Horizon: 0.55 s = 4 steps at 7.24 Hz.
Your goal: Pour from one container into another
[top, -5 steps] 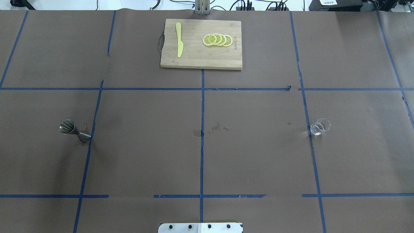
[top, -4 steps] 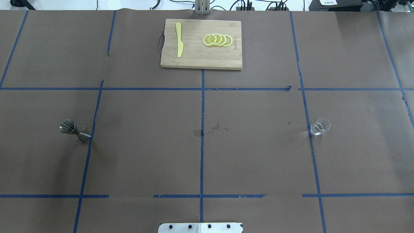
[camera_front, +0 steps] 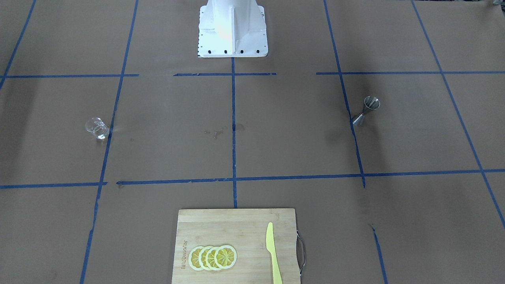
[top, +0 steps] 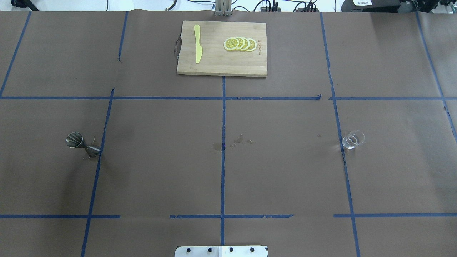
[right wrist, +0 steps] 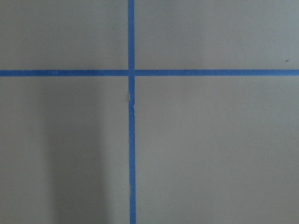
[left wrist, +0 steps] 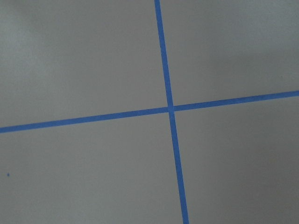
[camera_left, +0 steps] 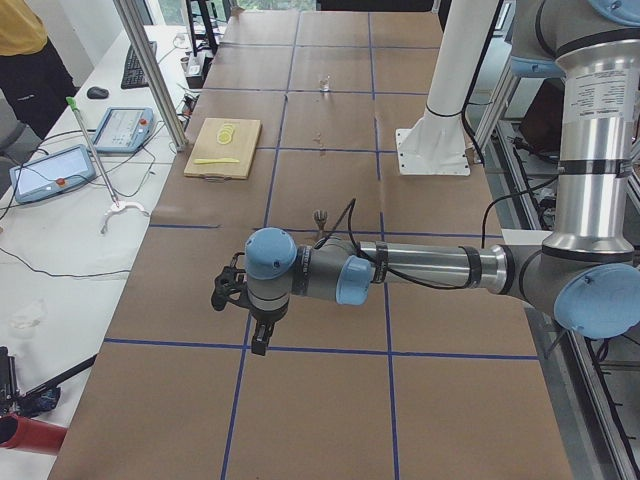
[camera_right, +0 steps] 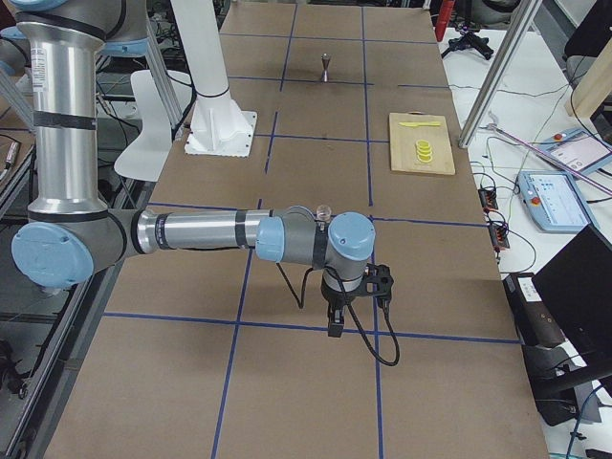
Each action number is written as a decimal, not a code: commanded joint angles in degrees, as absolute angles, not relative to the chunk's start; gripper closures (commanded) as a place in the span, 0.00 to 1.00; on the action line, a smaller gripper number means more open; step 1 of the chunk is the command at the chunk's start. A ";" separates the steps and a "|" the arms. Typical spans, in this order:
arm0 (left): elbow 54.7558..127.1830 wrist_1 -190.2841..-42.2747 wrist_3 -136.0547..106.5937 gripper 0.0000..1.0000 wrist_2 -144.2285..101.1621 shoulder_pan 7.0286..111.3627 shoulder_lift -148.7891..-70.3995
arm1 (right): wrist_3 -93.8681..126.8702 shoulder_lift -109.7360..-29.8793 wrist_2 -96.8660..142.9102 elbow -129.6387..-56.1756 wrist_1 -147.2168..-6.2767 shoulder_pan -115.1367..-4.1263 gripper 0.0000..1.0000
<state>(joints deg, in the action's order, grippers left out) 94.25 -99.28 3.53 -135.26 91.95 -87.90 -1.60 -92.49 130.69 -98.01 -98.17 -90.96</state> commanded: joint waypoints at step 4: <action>92.98 -121.41 2.99 0.00 -135.18 90.62 -88.68 | -0.97 -92.29 130.95 -97.65 -79.49 -88.52 0.00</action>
